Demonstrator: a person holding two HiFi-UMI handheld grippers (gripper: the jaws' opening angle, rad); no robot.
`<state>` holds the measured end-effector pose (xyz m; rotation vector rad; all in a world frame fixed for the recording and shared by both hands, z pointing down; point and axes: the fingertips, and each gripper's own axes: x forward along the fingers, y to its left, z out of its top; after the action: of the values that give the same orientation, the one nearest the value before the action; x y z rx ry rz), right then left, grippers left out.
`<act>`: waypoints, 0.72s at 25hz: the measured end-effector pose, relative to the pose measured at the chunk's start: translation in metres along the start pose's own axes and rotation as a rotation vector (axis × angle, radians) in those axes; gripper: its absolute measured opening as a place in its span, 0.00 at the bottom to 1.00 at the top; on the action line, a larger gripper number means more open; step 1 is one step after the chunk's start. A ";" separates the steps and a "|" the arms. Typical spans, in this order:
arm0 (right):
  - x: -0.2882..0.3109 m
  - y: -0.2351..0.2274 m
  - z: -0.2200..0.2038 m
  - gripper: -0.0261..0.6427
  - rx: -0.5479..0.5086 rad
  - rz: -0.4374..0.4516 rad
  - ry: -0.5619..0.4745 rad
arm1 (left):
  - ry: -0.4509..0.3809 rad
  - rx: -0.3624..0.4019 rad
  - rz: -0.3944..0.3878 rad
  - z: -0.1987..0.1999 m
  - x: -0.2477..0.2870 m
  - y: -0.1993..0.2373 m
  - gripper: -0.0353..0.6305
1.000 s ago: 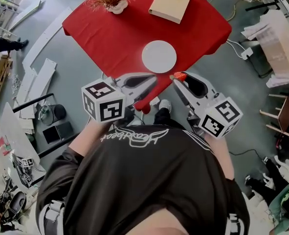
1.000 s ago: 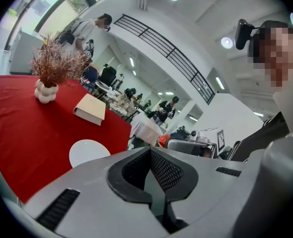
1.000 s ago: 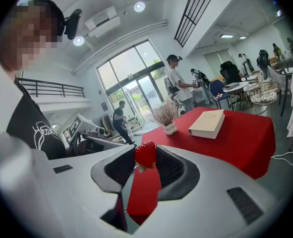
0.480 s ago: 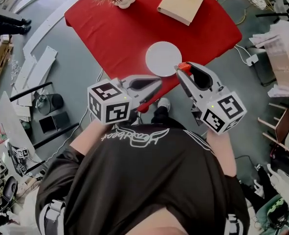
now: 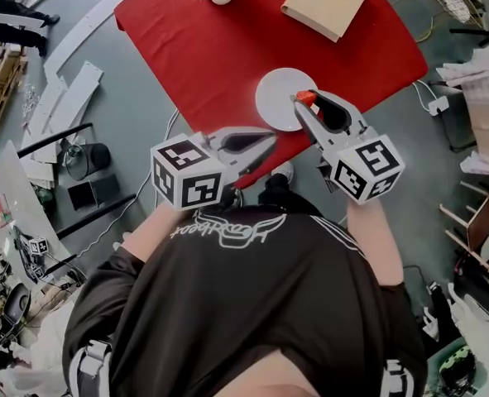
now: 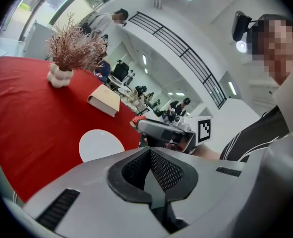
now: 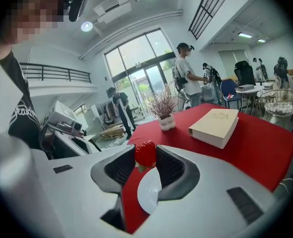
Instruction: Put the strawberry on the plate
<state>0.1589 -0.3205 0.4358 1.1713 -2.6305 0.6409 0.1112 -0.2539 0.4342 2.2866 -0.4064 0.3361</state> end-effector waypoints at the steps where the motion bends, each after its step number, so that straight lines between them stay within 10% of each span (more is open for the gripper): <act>1: 0.005 -0.003 -0.004 0.22 -0.016 -0.004 0.013 | -0.001 -0.007 0.003 0.000 0.000 0.002 0.06; 18: 0.058 -0.054 -0.079 0.22 -0.148 -0.094 0.272 | -0.034 -0.058 0.044 0.013 0.005 0.026 0.06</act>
<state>0.1598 -0.3546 0.5420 1.0738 -2.3378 0.5351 0.1070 -0.2807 0.4442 2.2324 -0.4779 0.3041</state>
